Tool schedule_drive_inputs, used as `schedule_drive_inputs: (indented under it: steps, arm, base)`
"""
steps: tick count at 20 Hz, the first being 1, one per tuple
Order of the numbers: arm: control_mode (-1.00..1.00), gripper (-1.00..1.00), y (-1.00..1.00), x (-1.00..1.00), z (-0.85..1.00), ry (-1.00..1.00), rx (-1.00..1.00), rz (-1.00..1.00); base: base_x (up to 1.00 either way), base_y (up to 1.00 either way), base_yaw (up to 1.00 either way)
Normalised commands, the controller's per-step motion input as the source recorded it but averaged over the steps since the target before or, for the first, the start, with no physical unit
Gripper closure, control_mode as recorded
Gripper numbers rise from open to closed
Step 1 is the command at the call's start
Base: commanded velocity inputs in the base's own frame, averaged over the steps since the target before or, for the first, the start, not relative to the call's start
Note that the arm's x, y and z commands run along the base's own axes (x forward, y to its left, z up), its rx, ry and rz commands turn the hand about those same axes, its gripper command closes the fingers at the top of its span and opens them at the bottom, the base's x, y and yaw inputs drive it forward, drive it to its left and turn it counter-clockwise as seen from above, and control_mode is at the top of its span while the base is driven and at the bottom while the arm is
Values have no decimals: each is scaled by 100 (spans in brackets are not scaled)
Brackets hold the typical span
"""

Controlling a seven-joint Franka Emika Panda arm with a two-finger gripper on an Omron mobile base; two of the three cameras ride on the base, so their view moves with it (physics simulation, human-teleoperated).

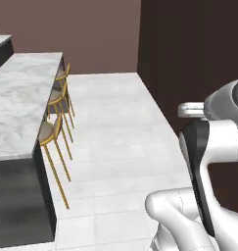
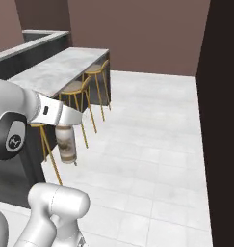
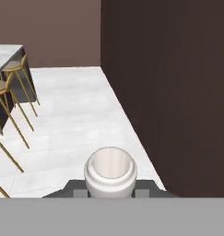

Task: Get the candle and the liquor from the cabinet and move them to the dining counter.

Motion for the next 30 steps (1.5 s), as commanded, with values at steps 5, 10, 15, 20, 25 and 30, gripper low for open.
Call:
schedule_drive_inputs:
  steps: [5, 10, 15, 20, 25, 30]
  arm:
    - [100, 100, 0, 0, 0, 0, 0, 0]
    - [100, 100, 0, 0, 0, 0, 0, 0]
    - [100, 100, 0, 0, 0, 0, 0, 0]
    - [100, 100, 0, 0, 0, 0, 0, 0]
    - [100, 100, 0, 0, 0, 0, 0, 0]
    - [100, 100, 0, 0, 0, 0, 0, 0]
  base:
    - [73, -75, 56]
    - [75, -77, 53]
    - [60, -81, 52]
    - [60, -84, 52]
    - [62, -83, 52]
    - [52, -85, 53]
